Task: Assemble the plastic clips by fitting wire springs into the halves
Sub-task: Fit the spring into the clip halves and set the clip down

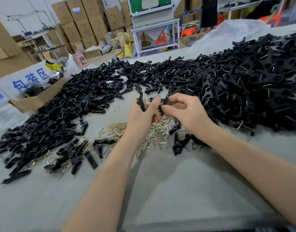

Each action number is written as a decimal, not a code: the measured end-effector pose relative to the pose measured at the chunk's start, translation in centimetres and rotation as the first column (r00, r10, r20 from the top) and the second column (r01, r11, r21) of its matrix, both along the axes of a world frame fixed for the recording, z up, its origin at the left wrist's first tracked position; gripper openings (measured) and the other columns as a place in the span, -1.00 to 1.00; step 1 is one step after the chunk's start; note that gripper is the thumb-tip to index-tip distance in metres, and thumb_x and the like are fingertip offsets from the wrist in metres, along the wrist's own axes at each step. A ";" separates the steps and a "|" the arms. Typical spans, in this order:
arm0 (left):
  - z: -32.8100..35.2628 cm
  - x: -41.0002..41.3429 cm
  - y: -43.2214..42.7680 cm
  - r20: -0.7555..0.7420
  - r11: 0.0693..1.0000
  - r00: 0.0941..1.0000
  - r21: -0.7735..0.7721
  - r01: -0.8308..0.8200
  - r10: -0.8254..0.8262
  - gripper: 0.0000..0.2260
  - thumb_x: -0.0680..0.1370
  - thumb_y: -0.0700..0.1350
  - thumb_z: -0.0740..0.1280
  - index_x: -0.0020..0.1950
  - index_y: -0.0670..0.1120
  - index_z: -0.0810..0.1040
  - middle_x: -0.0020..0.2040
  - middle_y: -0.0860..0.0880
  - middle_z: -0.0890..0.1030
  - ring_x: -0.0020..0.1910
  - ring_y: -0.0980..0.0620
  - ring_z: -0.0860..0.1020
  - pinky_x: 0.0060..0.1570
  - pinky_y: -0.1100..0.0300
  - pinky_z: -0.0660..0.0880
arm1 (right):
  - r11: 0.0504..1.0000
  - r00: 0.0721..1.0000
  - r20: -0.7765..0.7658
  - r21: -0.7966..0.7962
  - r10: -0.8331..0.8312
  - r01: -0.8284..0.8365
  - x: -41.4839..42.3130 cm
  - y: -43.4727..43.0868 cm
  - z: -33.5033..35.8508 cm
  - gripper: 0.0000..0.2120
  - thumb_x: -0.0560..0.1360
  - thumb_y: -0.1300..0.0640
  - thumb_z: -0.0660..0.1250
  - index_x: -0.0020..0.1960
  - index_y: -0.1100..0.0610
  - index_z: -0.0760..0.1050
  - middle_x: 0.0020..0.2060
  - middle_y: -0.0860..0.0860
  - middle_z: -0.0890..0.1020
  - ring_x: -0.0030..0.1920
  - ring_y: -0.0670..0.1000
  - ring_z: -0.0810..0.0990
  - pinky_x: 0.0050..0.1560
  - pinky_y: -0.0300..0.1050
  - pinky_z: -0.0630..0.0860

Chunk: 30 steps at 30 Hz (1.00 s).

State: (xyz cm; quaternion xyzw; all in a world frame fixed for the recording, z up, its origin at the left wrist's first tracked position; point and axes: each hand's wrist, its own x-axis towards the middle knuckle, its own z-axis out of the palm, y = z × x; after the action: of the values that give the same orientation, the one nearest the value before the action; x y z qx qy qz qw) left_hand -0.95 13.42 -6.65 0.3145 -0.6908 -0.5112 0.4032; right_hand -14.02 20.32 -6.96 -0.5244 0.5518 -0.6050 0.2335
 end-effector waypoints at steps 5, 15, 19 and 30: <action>0.7 -0.1 0.7 -0.254 0.943 0.967 0.312 0.111 -0.030 -0.34 0.61 0.26 -0.08 -0.54 0.05 0.53 -0.36 -0.10 0.50 -0.54 0.06 0.33 -0.49 0.27 0.27 | 1.000 0.987 0.160 0.026 0.013 -0.017 0.6 0.1 -0.1 -0.92 0.46 0.31 0.37 -0.20 0.23 0.55 -0.31 0.13 0.62 -0.28 0.01 0.62 -0.09 0.05 0.64; -0.1 0.3 0.6 -0.004 0.995 0.997 0.073 -0.074 0.074 -0.91 0.61 -0.10 0.27 0.11 0.03 0.45 -0.26 0.06 0.64 -0.53 0.22 0.36 -0.46 0.38 0.31 | 0.993 0.861 0.500 0.006 0.097 -0.115 0.2 0.2 0.7 -0.86 0.51 0.31 0.33 -0.22 0.19 0.54 -0.32 0.07 0.69 -0.26 0.09 0.69 -0.25 -0.15 0.61; -0.7 -0.2 0.7 0.036 0.996 0.997 0.063 0.065 -0.068 -0.70 0.63 -0.17 0.23 0.33 0.06 0.50 -0.40 0.16 0.42 -0.49 0.19 0.29 -0.45 0.29 0.26 | 0.994 0.893 0.443 0.021 0.083 -0.103 0.2 0.1 0.5 -0.88 0.47 0.34 0.36 -0.19 0.17 0.54 -0.42 -0.02 0.64 -0.35 -0.05 0.64 -0.22 -0.15 0.63; -0.9 -0.6 0.7 -0.042 0.998 0.999 0.064 -0.016 0.019 -0.73 0.65 -0.20 0.17 0.26 0.01 0.54 -0.15 0.12 0.63 -0.31 0.18 0.50 -0.30 0.28 0.44 | 0.996 0.999 0.000 -0.073 -0.042 0.041 0.4 0.9 0.8 -0.76 0.42 0.40 0.39 -0.12 0.07 0.56 -0.18 0.01 0.65 -0.24 -0.03 0.68 -0.14 -0.21 0.61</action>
State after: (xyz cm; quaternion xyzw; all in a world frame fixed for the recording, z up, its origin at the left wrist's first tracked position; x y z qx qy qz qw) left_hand -1.56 14.16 -7.53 0.3223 -0.6628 -0.5358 0.4120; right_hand -13.63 21.26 -6.14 -0.5214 0.5404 -0.6290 0.2012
